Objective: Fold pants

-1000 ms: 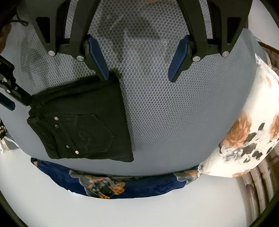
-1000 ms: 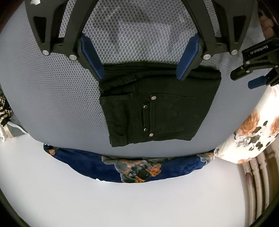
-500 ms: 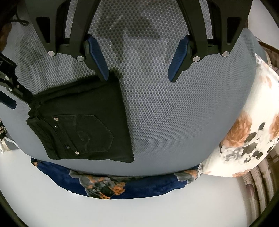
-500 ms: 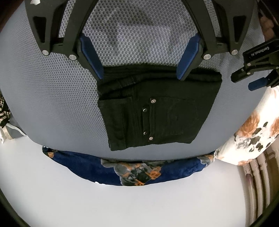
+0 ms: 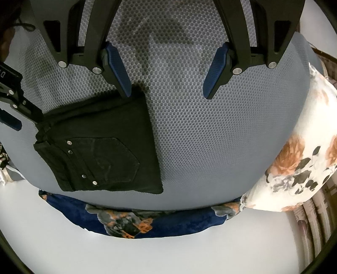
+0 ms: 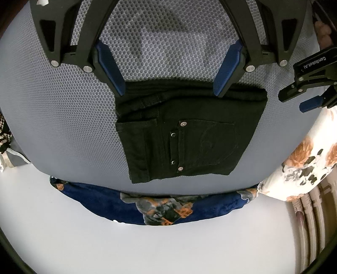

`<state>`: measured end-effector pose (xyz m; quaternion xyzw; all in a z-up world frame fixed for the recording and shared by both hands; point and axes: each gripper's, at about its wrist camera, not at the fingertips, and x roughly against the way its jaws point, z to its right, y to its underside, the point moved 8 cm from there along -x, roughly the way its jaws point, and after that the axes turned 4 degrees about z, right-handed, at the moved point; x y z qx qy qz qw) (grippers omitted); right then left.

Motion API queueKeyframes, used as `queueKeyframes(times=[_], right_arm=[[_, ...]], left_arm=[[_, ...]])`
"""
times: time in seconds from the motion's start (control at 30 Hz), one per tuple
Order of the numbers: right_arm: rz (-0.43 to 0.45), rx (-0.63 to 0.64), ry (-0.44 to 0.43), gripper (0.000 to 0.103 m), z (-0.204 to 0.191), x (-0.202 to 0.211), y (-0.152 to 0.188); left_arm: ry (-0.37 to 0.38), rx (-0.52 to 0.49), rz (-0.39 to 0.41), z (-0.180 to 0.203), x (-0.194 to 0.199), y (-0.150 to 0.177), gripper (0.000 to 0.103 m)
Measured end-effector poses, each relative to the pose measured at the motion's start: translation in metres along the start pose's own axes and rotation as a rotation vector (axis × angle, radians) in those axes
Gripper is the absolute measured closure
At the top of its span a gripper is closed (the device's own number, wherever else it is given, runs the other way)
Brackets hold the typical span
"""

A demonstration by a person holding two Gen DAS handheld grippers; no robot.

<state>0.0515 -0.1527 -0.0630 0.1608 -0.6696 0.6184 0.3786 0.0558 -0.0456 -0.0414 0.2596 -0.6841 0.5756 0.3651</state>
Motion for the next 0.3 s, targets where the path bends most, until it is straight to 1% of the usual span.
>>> queueKeyframes(times=[0.3], right_arm=[[0.001, 0.000, 0.003, 0.020, 0.0002, -0.0002, 0.0002]], left_arm=[[0.008, -0.004, -0.001, 0.0013, -0.0008, 0.0010, 0.032]])
